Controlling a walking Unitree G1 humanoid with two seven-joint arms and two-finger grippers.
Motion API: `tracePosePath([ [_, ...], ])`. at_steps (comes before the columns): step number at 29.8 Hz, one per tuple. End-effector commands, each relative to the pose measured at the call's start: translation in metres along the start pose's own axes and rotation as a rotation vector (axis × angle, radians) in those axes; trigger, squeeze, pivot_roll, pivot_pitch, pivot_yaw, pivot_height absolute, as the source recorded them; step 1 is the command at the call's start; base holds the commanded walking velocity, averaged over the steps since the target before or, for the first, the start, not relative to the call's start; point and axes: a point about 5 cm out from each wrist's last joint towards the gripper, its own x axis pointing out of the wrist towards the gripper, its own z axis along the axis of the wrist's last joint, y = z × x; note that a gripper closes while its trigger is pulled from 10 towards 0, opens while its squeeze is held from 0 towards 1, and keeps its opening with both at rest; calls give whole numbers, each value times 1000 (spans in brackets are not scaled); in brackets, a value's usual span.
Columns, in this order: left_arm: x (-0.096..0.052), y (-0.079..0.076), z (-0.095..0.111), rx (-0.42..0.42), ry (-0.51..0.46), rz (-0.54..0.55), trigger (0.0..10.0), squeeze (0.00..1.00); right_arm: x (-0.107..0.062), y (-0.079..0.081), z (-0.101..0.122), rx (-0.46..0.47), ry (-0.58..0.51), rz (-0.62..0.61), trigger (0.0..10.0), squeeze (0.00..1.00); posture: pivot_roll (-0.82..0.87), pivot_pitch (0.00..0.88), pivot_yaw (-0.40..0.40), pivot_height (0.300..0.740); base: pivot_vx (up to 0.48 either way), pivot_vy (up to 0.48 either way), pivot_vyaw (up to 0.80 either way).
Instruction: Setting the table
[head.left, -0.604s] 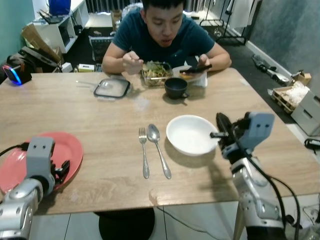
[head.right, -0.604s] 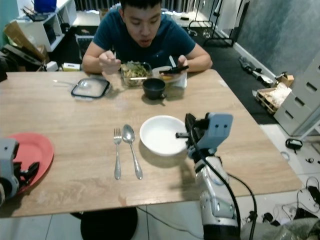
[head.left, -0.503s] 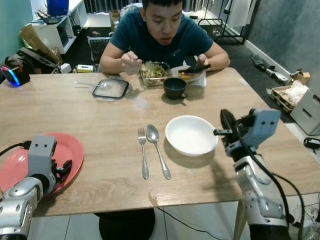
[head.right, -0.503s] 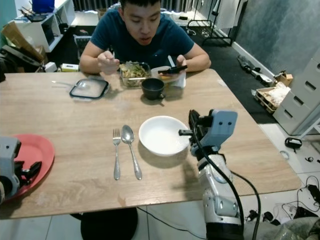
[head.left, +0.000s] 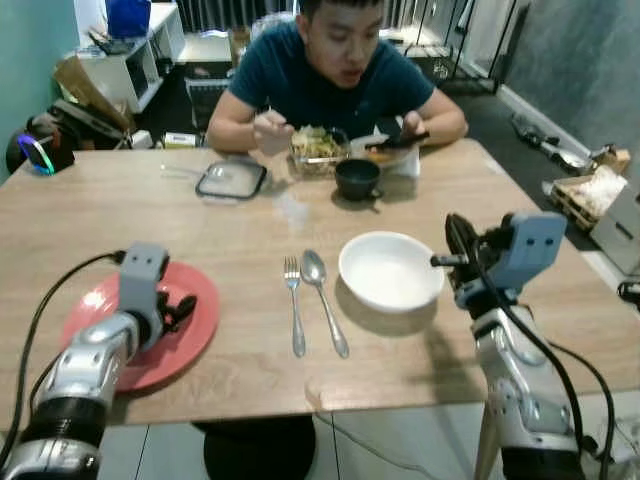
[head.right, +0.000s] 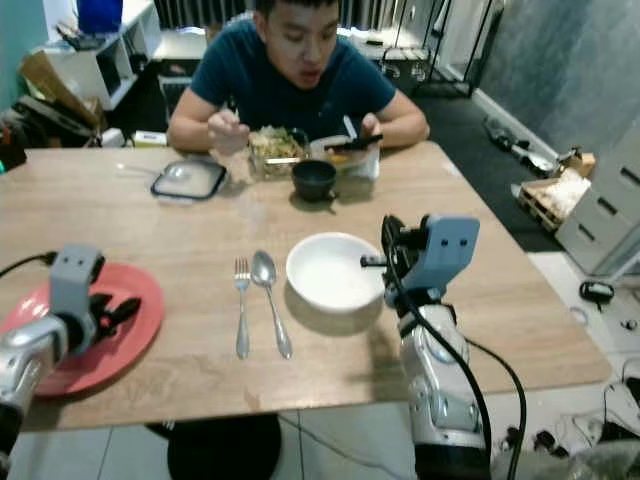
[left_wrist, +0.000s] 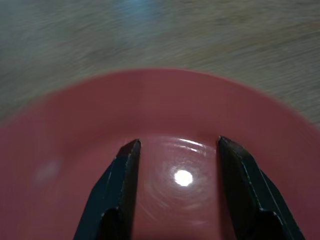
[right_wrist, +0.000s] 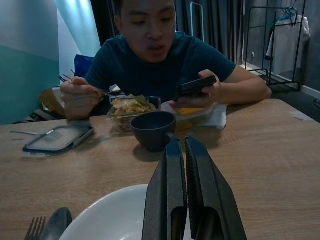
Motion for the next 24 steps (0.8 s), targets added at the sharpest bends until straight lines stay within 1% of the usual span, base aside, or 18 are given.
tracePosePath([
  [1, 5, -7, -14, 19, 62, -22, 10000, 0, -2, 1, -1, -2, 10, -3, 10000, 0, 25, 0, 80, 740, 0, 0, 0],
  [3, 11, -12, -6, 45, 39, -34, 10000, 0, -2, 2, -1, -1, 10, -2, 10000, 0, 20, 1, 81, 740, 0, 0, 0],
  [5, 14, -14, -3, 60, 30, -38, 10000, 0, -2, 2, -1, -1, 10, -2, 10000, 0, 14, 2, 83, 740, 0, 0, 0],
  [7, 20, -19, 8, 125, -2, -44, 10000, 0, -2, 3, 0, -1, 10, -1, 10000, 0, 10, 5, 84, 740, 0, 0, 0],
  [8, 20, -19, 8, 125, -2, -44, 10000, 0, -2, 3, 0, -1, 10, -1, 10000, 0, 10, 5, 84, 740, 0, 0, 0],
  [9, 25, -23, 16, 199, -17, -23, 10000, 0, -3, 3, 0, -3, 10, -1, 10000, 0, 3, 7, 89, 740, 0, 0, 0],
  [11, 26, -23, 19, 213, -19, -17, 10000, 0, -3, 3, 0, -3, 10, -2, 10000, 0, 3, 7, 89, 740, 0, 0, 0],
  [15, 29, -22, 28, 306, -35, 24, 10000, 0, -5, 1, 0, -3, 11, -12, 10000, 0, -2, 10, 98, 740, 0, 0, 0],
  [17, 30, -22, 29, 319, -36, 33, 10000, 0, -5, 1, 0, -3, 12, -13, 10000, 0, -1, 10, 98, 740, 0, 0, 0],
  [19, 30, -19, 31, 376, -39, 58, 10000, 0, -5, 2, -1, -2, 13, -14, 10000, 0, -1, 10, 99, 740, 0, 0, 0],
  [22, 30, -19, 31, 386, -44, 63, 10000, 0, -6, 2, -1, 0, 15, -15, 10000, 0, 1, 9, 98, 740, 0, 0, 0],
  [23, 30, -18, 32, 409, -50, 70, 10000, 0, -6, 2, -2, 1, 16, -15, 10000, 0, 2, 7, 96, 740, 0, 0, 0],
  [24, 30, -17, 32, 416, -56, 75, 10000, 0, -5, 2, -2, 3, 17, -15, 10000, 0, 4, 6, 96, 740, 0, 0, 0],
])
